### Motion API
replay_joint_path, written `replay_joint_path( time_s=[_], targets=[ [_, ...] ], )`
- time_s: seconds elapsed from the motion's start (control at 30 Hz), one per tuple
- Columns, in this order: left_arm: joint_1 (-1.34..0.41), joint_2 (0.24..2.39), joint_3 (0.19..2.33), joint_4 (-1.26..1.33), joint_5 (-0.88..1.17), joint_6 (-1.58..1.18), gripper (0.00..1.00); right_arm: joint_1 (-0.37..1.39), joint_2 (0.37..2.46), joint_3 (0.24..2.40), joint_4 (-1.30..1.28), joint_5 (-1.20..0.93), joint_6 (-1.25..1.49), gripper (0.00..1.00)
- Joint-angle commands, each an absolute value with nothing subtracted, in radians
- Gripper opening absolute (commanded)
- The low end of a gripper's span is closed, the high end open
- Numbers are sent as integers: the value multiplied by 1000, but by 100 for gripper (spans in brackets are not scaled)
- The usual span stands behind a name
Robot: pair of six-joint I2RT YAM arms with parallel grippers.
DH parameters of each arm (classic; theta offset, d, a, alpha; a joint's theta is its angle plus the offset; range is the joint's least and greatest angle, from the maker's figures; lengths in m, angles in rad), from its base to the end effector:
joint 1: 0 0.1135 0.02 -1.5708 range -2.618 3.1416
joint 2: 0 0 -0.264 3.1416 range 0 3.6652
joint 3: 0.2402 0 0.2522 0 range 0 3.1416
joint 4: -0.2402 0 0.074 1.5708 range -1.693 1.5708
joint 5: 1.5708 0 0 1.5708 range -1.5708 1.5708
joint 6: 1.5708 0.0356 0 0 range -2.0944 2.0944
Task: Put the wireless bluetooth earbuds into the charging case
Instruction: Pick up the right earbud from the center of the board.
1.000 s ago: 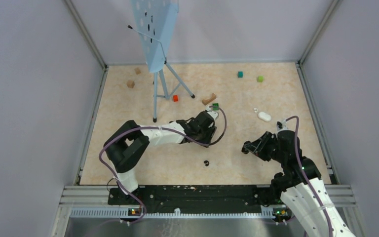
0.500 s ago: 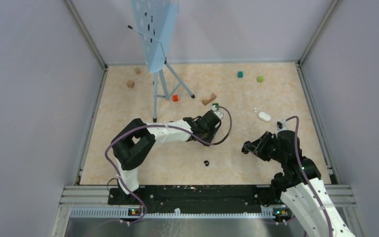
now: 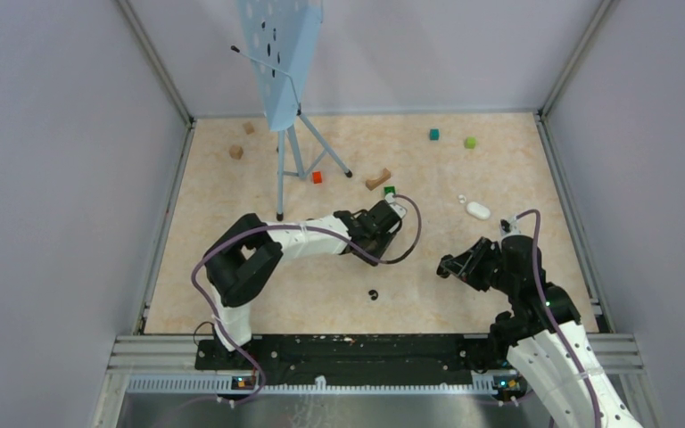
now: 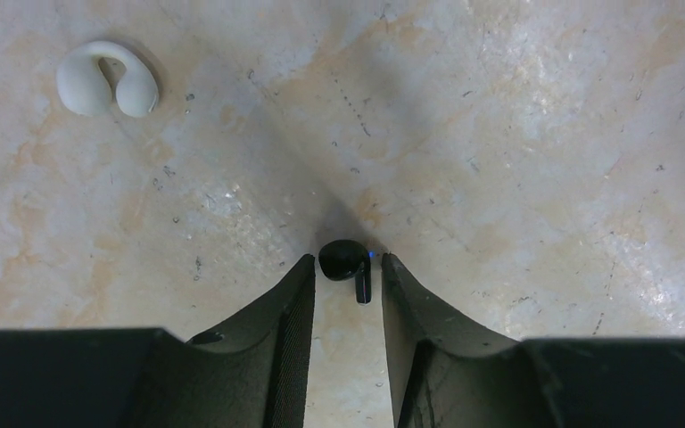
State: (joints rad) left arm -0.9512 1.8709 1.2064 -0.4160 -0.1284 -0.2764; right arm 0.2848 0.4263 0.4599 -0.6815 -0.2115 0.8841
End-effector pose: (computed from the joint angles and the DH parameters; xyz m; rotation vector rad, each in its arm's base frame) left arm 0.2240 -0.3062 0.1654 0.8396 2.5224 -0.2433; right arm 0.1027 0.0379 0.2252 0.5736 2.2757 0.8505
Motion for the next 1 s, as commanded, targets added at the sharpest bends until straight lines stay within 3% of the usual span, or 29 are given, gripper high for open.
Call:
replay_joint_path(
  time_s=[0.0, 0.33, 0.47, 0.8, 0.97],
  targets=[
    [-956, 1913, 1238, -417, -128, -254, 39, 277, 417, 497, -669, -212, 885, 0],
    [-956, 1924, 1262, -437, -116, -250, 32, 277, 416, 508, -676, -209, 886, 0],
    [-955, 1928, 1273, -469, -117, -250, 39, 277, 413, 508, -678, -207, 887, 0],
    [-956, 1924, 1267, -489, -102, -249, 34, 278, 411, 509, -679, -208, 887, 0],
    [-956, 1924, 1274, -498, -96, -247, 40, 278, 410, 511, -678, -209, 888, 0]
  ],
)
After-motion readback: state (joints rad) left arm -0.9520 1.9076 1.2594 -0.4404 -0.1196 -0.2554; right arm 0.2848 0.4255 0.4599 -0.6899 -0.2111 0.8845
